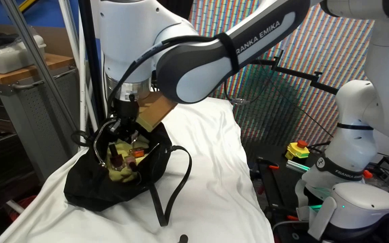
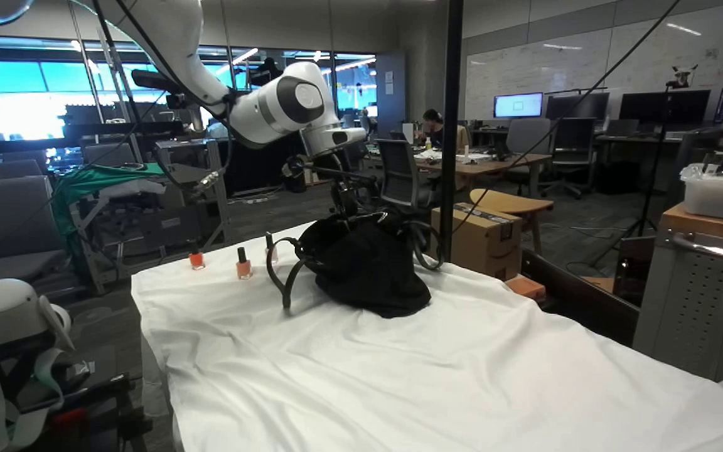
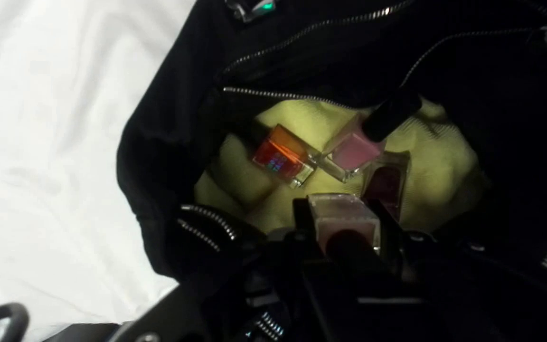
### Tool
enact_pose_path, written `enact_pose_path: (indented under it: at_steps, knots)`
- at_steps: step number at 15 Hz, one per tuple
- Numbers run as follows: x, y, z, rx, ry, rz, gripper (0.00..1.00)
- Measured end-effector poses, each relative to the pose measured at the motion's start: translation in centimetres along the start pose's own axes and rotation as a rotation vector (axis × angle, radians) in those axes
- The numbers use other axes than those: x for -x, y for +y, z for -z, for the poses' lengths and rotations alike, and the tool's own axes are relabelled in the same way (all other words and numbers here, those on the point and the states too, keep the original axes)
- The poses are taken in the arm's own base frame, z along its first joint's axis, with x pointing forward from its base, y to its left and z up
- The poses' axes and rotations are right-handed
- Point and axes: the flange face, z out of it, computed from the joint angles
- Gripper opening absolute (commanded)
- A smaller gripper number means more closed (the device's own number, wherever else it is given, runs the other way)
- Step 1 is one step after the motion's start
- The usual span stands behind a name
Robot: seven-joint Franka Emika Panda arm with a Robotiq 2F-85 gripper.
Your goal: Put the nail polish bottles in the bag
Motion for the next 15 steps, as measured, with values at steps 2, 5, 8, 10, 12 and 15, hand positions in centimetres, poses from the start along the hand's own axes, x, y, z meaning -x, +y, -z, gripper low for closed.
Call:
enact_pose_path:
  at_steps: [2, 5, 8, 10, 12, 15]
  knots:
    - [-1.6, 0.2, -1.1, 0.021, -0.006, -0.008, 0.21]
    - [-3.6, 0.4, -2.2, 0.043, -0.01, -0.013, 0.66]
    - [-5.2, 0.4, -2.7, 0.053, -0.018, -0.018, 0.74]
    - [-5.9, 0.3, -2.8, 0.056, -0.022, -0.016, 0.86]
    - [-6.3, 0.0, -2.9, 0.057, -0.026, -0.013, 0.98]
    - [-6.6, -0.4, -3.0, 0.049, -0.036, -0.01, 1.0]
